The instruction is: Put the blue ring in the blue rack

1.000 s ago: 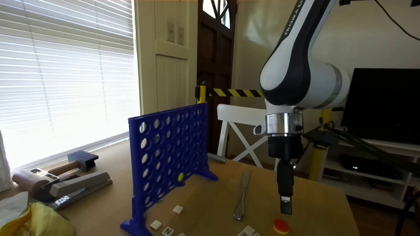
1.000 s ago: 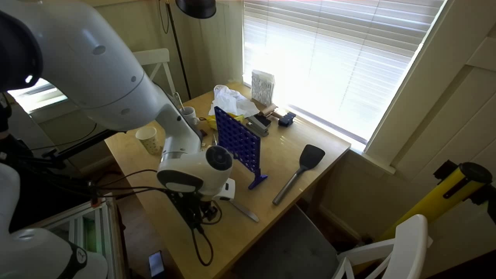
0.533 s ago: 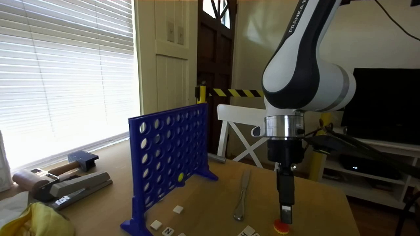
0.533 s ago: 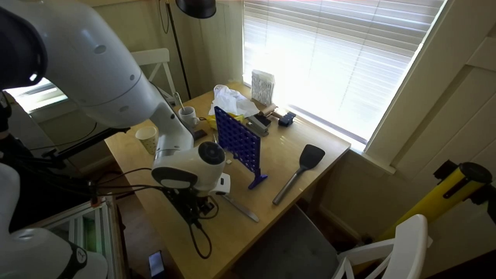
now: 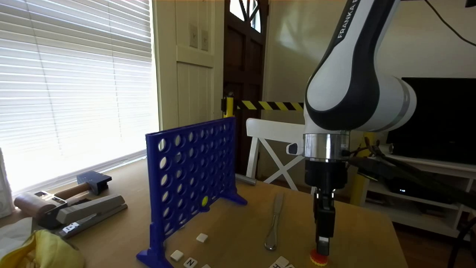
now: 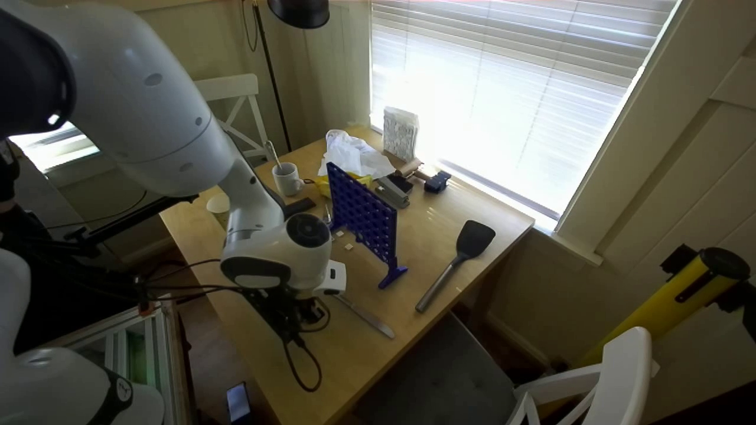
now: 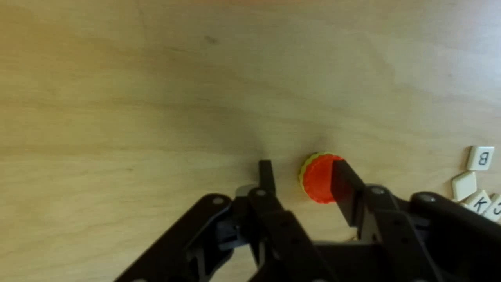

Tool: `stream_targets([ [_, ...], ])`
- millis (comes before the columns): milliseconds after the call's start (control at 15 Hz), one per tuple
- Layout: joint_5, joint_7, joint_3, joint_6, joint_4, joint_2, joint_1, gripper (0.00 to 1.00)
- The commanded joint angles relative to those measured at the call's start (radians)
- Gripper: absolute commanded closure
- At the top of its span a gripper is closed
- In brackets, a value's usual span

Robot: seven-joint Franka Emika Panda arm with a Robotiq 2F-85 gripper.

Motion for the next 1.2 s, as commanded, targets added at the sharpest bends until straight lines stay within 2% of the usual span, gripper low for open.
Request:
stream_targets([
  [0, -0.054, 0.042, 0.034, 0.036, -0.03, -0.014, -0.027, 0.56],
  [133, -0.07, 0.055, 0.039, 0.044, -0.036, -0.016, -0.027, 0.62],
  [200, -0.076, 0.061, 0.042, 0.055, -0.04, -0.019, -0.026, 0.69],
  [333, -0.095, 0.079, 0.047, 0.068, -0.044, -0.023, -0.028, 0.73],
  [400, -0.104, 0.089, 0.049, 0.073, -0.045, -0.024, -0.028, 0.84],
  [533, -0.124, 0.107, 0.052, 0.077, -0.046, -0.022, -0.03, 0.84],
  [600, -0.136, 0.116, 0.052, 0.076, -0.046, -0.021, -0.032, 0.88],
  [933, -0.179, 0.147, 0.053, 0.074, -0.047, -0.017, -0.041, 0.83],
  [1000, -0.182, 0.15, 0.056, 0.074, -0.047, -0.016, -0.044, 0.95],
  [1067, -0.187, 0.156, 0.056, 0.076, -0.049, -0.018, -0.045, 0.95],
  [1133, -0.186, 0.157, 0.061, 0.079, -0.055, -0.026, -0.048, 1.0],
])
